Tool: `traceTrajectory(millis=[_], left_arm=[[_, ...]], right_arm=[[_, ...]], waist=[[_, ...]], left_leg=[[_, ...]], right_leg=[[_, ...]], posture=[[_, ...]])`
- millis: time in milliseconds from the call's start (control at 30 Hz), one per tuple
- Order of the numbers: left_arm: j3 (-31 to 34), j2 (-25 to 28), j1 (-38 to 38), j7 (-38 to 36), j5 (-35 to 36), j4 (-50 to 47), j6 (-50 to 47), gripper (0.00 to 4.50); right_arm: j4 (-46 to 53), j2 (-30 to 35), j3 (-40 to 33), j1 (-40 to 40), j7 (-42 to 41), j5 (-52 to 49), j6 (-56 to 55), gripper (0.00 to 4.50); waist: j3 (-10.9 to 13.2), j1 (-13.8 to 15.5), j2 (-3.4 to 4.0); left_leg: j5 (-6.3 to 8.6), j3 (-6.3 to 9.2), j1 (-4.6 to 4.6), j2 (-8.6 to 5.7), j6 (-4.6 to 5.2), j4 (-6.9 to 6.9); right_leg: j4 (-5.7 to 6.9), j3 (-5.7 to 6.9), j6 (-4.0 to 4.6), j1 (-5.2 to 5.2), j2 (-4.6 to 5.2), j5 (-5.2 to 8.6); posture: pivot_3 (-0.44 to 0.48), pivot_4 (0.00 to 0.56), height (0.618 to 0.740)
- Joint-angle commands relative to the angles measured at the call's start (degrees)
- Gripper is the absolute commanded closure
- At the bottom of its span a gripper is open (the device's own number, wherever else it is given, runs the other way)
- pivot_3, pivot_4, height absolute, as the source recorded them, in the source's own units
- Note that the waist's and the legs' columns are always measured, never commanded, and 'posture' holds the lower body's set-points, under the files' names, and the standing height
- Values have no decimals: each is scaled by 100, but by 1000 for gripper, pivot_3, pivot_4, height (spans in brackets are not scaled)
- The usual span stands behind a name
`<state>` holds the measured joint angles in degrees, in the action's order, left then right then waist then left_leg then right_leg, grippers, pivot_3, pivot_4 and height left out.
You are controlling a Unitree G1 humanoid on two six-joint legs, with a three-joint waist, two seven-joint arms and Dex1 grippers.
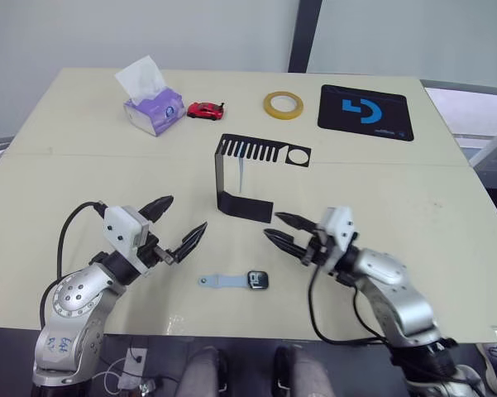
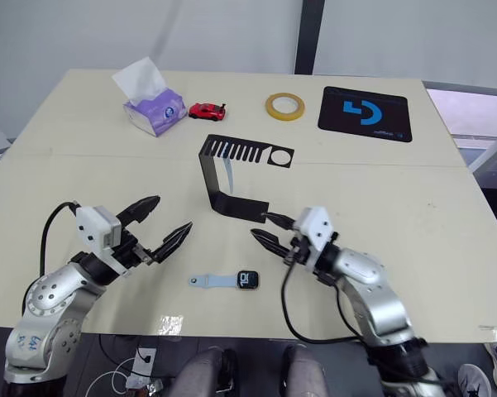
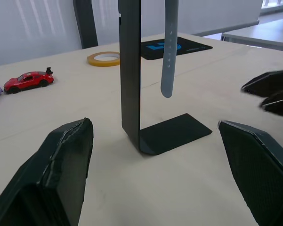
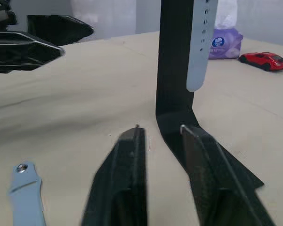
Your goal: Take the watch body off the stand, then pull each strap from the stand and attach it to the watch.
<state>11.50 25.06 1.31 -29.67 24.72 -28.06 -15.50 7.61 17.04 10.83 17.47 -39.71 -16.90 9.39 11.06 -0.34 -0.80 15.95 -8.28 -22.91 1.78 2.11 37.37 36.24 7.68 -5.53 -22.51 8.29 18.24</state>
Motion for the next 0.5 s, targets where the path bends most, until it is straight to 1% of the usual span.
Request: traceTrajectory(millis=[33,133,300,400,500], left_arm=[[105,59,167,-289,235,-149,199,0],[257,156,349,-583,430,-182,301,0],[881,506,668,-1236,915,-16,448,0],[1273,776,835,-1590,1107,122,474,0],[1657,1051,920,-1870,1275,280,480,0]], right_arm=[[-896,-355,141,598,259,430,-310,4358],[-1935,-664,113,1181,414,679,-687,4358],[-3226,-783,-49,1780,504,911,-1171,4358],[-3660,-787,-72,1911,464,1010,-1357,4358],[-3882,-775,-93,1914,368,1058,-1481,4358]], waist=[[-3,-9,-6],[-4,-65,-7],[-5,-133,-9],[-5,-153,-9],[-5,-166,-9]], left_leg=[[0,0,0,1,0,-1],[0,-3,-2,0,0,2],[-2,0,-11,0,1,0],[-2,-3,-12,1,2,3],[-3,-3,-11,4,0,-1]], right_leg=[[8,0,0,0,1,0],[25,-2,0,-4,0,0],[24,2,0,-6,-1,0],[22,0,0,-6,-1,0],[22,-1,0,-9,-4,0]], posture=[[0,150,740],[0,150,740],[0,150,740],[0,150,740],[0,150,740]])
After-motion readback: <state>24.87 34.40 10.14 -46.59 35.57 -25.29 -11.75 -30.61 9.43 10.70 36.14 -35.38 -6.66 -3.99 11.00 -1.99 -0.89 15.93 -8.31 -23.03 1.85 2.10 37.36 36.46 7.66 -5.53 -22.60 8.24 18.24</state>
